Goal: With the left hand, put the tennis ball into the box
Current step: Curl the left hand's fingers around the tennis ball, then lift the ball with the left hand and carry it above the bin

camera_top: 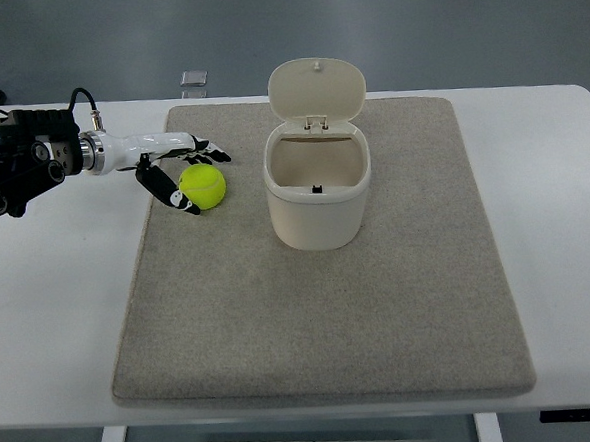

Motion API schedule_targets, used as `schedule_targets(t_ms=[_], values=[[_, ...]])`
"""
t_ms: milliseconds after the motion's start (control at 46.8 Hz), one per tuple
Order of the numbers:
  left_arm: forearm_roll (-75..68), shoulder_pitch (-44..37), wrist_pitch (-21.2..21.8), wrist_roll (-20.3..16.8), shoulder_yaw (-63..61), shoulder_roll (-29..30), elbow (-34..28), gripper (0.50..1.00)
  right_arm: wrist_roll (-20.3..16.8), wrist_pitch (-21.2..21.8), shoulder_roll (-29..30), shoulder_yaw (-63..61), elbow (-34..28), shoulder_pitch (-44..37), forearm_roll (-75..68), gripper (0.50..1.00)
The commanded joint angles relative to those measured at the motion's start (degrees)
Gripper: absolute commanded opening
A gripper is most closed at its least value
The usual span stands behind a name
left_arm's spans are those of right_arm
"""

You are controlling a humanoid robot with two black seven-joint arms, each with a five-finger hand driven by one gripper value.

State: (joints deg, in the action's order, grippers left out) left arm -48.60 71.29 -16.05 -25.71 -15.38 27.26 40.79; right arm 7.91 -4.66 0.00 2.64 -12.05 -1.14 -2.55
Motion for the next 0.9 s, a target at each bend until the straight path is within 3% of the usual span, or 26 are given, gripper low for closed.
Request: schedule_targets(t_ms=[0,85,278,363,427,577,876], values=[[-0.09,-0.01,0.23,0.05,-0.09,-0.02,-0.01,0.902,0.00,0.00,0.00,0.00,0.01,0.00,0.00,0.938],[-0.09,-0.36,0.76,0.05,-0.26,-0.10,0.08,0.872,0.00,0.00,0.00,0.00,0.01,0.00,0.00,0.938],[-0.18,-0.62,1.11,0.22,-0.35,-0.10,0.08,0.754,0.00,0.00,0.00,0.00,0.01,0.00,0.00,0.938],[-0.27,-0.62,1.02,0.22,-0.35,-0.10,0.17,0.735,0.00,0.00,0.00,0.00,-0.08,0.00,0.00,0.938],[-0.27,-0.54,1.02,0.31,-0.44,-0.10,0.17,0.686,0.00,0.00,0.00,0.00,0.01,0.00,0.00,0.938],[-0.18,0.34,1.11,0.49,-0.18,-0.10,0.08,0.500,0.00,0.00,0.00,0.00,0.01,0.00,0.00,0.938],[1.31,2.10,1.20,1.54,0.62,-0.02,-0.36,0.500,0.00,0.00,0.00,0.00,0.01,0.00,0.00,0.938]])
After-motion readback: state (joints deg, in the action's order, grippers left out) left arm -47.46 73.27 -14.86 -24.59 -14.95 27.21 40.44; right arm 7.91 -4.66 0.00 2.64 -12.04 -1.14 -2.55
